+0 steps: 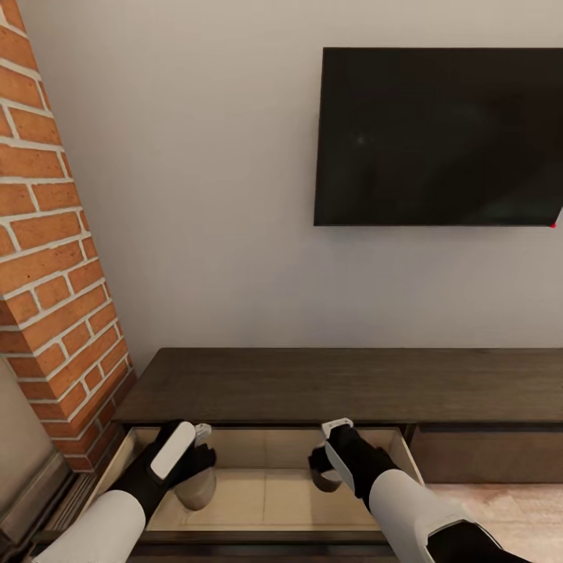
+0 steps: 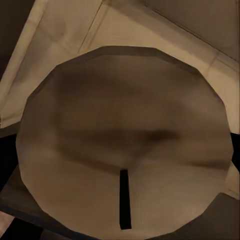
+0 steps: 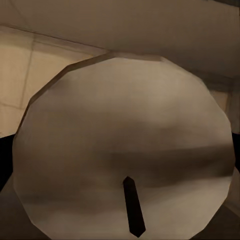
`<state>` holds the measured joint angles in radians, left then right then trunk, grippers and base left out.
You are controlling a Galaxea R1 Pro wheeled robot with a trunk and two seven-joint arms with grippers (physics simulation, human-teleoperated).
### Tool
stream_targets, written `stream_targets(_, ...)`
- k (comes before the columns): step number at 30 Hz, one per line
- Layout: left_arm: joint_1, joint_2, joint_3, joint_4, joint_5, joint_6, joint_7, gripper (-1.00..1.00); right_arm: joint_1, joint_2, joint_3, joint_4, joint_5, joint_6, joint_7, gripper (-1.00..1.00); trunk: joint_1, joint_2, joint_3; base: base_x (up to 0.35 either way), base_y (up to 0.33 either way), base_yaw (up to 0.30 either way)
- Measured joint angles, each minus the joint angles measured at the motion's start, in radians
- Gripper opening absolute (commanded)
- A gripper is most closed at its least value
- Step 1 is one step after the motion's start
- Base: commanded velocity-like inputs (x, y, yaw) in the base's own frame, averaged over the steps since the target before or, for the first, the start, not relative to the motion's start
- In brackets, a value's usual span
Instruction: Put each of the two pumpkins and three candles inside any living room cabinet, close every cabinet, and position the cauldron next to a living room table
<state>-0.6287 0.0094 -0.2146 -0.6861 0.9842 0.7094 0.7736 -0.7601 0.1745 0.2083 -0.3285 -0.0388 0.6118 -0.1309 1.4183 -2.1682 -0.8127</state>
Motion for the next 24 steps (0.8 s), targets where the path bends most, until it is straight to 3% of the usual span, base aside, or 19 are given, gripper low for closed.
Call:
stream_targets(4, -0.006, 0.002, -0.042, -0.009, -0.003, -0.009, -0.003, -1.00, -0.002, 0.000, 0.003, 0.002, -0.004, 0.009, -0.018, -1.00, 0.000, 0.000, 0.000, 0.000, 0.000, 0.000)
stream_targets(7, -0.069, 0.005, -0.051, 0.035, -0.007, -0.015, -0.005, -1.00, -0.014, 0.000, 0.005, 0.002, -0.007, 0.021, -0.037, -1.00, 0.000, 0.000, 0.000, 0.000, 0.000, 0.000)
stream_targets(9, -0.138, 0.006, -0.052, 0.133, -0.011, -0.013, -0.005, -1.00, -0.032, 0.000, 0.005, 0.001, -0.007, 0.025, -0.042, -1.00, 0.000, 0.000, 0.000, 0.000, 0.000, 0.000)
stream_targets(11, -0.227, 0.007, -0.054, 0.296, -0.012, -0.012, -0.019, -1.00, -0.069, 0.000, 0.006, 0.012, -0.003, 0.032, -0.047, -1.00, 0.000, 0.000, 0.000, 0.000, 0.000, 0.000)
stream_targets(12, -0.256, 0.008, -0.055, 0.359, -0.001, -0.025, -0.055, -1.00, -0.086, 0.000, 0.005, 0.038, -0.008, 0.031, -0.055, -1.00, 0.000, 0.000, 0.000, 0.000, 0.000, 0.000)
stream_targets(14, -0.274, 0.008, -0.070, 0.404, -0.001, -0.053, -0.120, -1.00, -0.101, 0.000, 0.004, 0.069, -0.009, 0.030, -0.065, -1.00, 0.000, 0.000, 0.000, 0.000, 0.000, 0.000)
stream_targets(16, -0.284, 0.004, -0.150, 0.420, -0.001, -0.119, -0.201, -1.00, -0.108, 0.000, 0.001, 0.089, -0.010, 0.028, -0.069, -1.00, 0.000, 0.000, 0.000, 0.000, 0.000, 0.000)
stream_targets(19, -0.286, 0.004, -0.224, 0.423, -0.003, -0.132, -0.217, -1.00, -0.109, 0.000, 0.000, 0.093, -0.012, 0.029, -0.063, -1.00, 0.000, 0.000, 0.000, 0.092, 0.000, 0.000)
stream_targets(24, -0.287, 0.013, -0.243, 0.424, -0.001, -0.135, -0.221, -1.00, -0.108, 0.000, -0.002, 0.094, -0.015, 0.029, -0.056, -1.00, 0.000, 0.000, 0.000, 0.287, 0.000, 0.000)
